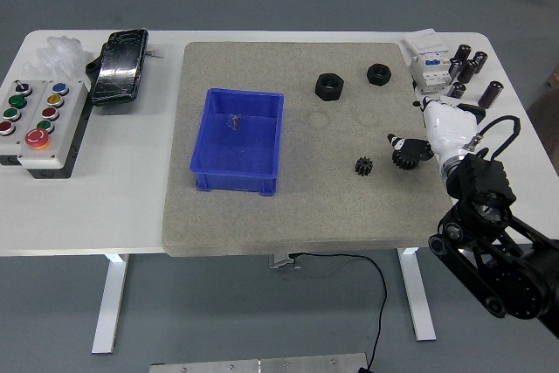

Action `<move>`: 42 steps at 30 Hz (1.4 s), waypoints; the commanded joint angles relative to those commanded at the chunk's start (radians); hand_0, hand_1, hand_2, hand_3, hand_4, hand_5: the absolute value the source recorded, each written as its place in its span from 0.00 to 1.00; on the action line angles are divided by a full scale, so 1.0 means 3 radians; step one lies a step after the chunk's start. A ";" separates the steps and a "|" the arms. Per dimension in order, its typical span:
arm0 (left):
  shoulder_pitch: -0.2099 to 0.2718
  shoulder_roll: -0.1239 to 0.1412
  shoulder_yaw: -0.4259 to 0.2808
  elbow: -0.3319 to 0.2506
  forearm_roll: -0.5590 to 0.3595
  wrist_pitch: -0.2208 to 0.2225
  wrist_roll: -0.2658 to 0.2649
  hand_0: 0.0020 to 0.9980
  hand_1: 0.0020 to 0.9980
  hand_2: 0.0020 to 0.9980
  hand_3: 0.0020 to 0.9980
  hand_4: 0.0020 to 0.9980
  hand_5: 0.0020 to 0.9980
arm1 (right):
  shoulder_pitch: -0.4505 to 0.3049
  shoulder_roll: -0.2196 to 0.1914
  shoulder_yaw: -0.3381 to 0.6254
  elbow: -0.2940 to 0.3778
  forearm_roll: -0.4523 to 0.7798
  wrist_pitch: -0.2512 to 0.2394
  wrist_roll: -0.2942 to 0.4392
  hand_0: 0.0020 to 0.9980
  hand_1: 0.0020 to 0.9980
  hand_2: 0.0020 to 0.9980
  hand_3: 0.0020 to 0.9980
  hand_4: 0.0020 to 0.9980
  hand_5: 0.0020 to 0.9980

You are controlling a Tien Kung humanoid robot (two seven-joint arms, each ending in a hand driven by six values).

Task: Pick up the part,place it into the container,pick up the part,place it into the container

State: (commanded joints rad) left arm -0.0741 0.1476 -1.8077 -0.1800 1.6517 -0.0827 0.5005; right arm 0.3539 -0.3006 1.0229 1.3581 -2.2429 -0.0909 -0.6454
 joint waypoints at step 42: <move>0.0032 -0.0025 -0.0007 0.0000 -0.0026 0.0015 0.0006 0.72 0.72 0.73 0.84 0.83 0.50 | 0.0325 0.0020 -0.0533 -0.0655 0.0450 0.0151 0.0000 0.33 0.59 0.80 0.83 1.00 0.75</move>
State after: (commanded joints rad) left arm -0.0646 0.1400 -1.8098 -0.1800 1.6439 -0.0781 0.5023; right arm 0.4514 -0.2946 0.8630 1.1618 -2.1080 -0.0457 -0.6454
